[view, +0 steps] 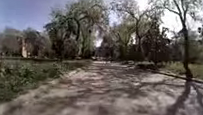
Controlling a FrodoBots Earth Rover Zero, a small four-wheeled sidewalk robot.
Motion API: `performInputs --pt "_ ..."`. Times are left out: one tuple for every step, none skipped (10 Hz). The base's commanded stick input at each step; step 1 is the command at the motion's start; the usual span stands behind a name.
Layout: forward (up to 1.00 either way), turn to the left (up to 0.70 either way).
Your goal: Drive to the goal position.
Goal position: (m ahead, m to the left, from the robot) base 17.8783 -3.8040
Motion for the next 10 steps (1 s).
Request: performInputs --pt "0.7 0.0" --pt "0.7 0.0" --pt "0.7 0.0" --pt "0.7 0.0" --pt "0.7 0.0" --pt "0.7 0.0" --pt "0.7 0.0" --pt "0.7 0.0" --pt "0.7 0.0" --pt "0.7 0.0"
